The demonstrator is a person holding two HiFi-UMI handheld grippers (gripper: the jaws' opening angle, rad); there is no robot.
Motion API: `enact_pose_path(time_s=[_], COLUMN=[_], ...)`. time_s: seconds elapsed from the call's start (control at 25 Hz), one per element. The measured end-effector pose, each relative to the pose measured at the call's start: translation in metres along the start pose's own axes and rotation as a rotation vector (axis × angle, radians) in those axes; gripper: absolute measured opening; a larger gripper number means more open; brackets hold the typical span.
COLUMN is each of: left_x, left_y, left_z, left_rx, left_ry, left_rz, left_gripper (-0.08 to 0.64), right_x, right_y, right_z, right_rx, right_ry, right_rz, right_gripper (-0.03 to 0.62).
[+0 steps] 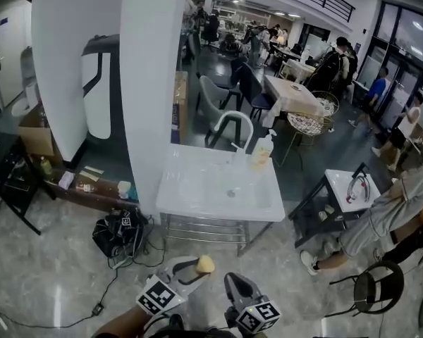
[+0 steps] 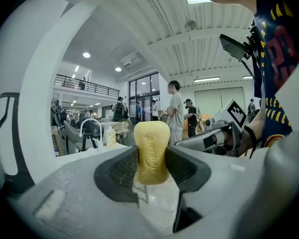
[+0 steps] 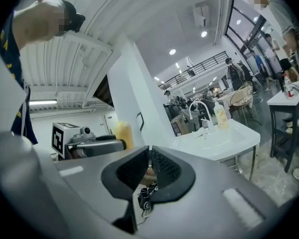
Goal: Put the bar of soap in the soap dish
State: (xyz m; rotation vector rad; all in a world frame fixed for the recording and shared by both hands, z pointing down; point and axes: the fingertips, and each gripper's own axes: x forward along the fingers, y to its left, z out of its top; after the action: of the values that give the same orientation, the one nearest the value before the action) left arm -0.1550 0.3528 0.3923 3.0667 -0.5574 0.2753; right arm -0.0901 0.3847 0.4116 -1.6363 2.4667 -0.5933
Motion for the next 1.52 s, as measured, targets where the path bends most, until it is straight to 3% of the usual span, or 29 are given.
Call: enact_pose_path(time_s=[0.44, 0.72, 1.08, 1.52], left_x=[0.004, 0.031, 0.095, 0.149], left_y=[0.026, 0.046, 0.076, 0.073], left_z=[-0.008, 0.003, 0.034, 0.045], left_rx=[-0.031, -0.007, 0.019, 0.044], left_ry=[0.003, 0.013, -0.017, 0.032], left_rz=[0.005, 0.069, 0.177, 0.214], left_gripper=[0.175, 0.175, 0.175, 0.175], right_x=[0.026, 0.052, 0.076, 0.078], right_y=[-0.013, -0.038, -0.108, -0.157], right_z=[-0.001, 0.020, 0.061, 0.085], right_rx=[0.003, 0.012, 0.017, 0.093], right_ry=[0.007, -0.014, -0.010, -0.023], right_rz=[-0.013, 0.074, 0.158, 0.207], right_gripper=[0.021, 0.015, 0.003, 0.002])
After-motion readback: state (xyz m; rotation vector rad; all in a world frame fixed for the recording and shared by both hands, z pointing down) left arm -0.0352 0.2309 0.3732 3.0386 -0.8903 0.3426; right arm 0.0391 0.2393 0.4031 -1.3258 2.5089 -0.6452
